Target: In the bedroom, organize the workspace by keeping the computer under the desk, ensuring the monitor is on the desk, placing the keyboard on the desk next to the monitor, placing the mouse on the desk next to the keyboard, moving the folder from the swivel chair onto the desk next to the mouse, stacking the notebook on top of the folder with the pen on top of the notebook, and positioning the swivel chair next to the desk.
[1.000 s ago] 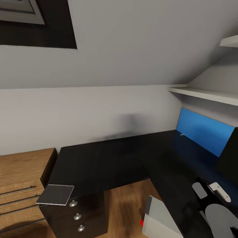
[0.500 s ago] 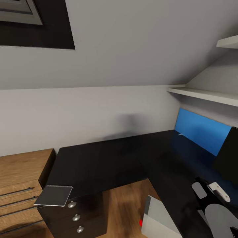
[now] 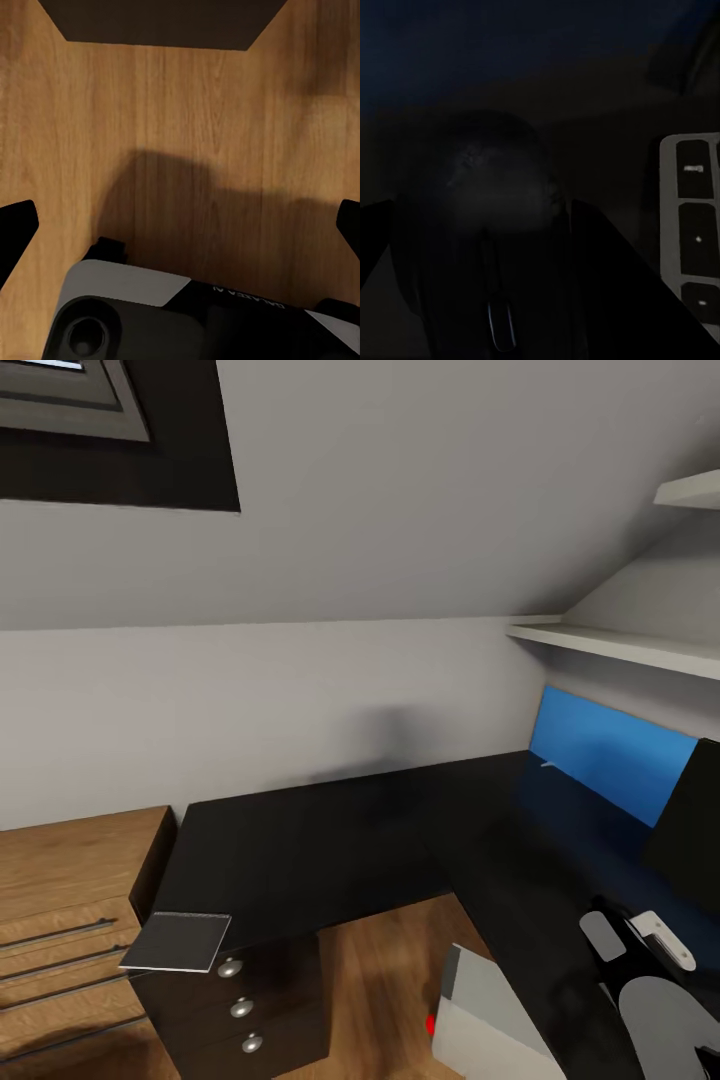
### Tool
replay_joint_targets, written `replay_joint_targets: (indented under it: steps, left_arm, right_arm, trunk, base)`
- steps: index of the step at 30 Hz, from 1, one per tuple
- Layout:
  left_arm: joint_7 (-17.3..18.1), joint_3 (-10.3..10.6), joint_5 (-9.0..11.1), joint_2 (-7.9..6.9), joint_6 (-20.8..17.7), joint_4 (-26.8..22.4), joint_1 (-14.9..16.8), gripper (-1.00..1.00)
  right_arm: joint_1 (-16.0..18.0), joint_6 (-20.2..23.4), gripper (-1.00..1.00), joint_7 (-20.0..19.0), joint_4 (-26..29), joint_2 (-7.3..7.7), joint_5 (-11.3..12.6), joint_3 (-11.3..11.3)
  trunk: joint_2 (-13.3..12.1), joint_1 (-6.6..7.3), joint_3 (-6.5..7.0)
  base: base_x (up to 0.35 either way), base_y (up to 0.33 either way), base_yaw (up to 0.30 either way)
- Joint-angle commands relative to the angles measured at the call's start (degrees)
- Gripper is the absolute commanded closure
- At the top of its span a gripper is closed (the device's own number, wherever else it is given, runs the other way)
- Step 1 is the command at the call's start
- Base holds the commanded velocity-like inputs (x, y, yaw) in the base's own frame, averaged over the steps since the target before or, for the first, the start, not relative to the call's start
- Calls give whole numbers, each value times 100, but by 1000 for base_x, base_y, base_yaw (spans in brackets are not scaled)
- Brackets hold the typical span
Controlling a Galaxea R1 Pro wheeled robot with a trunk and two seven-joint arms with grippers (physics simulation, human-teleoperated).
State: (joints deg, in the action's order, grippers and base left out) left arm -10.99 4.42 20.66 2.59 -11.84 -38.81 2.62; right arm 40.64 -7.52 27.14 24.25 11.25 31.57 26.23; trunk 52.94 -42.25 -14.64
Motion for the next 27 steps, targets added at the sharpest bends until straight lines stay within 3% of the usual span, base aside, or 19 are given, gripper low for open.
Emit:
replay_joint_targets:
  steps: [1,27]
  left_arm:
    - [-51,26,60,-4,-20,-12,2,-100]
    - [-43,31,61,-4,-20,-12,2,-100]
  right_arm:
    - [5,-48,100,3,1,0,80,-4]
    - [5,-48,100,-7,-8,-9,65,-13]
  trunk:
    - [6,-1,-8]
    - [6,-1,-8]
  base:
    - [-7,1,0]
    - [-23,53,0]
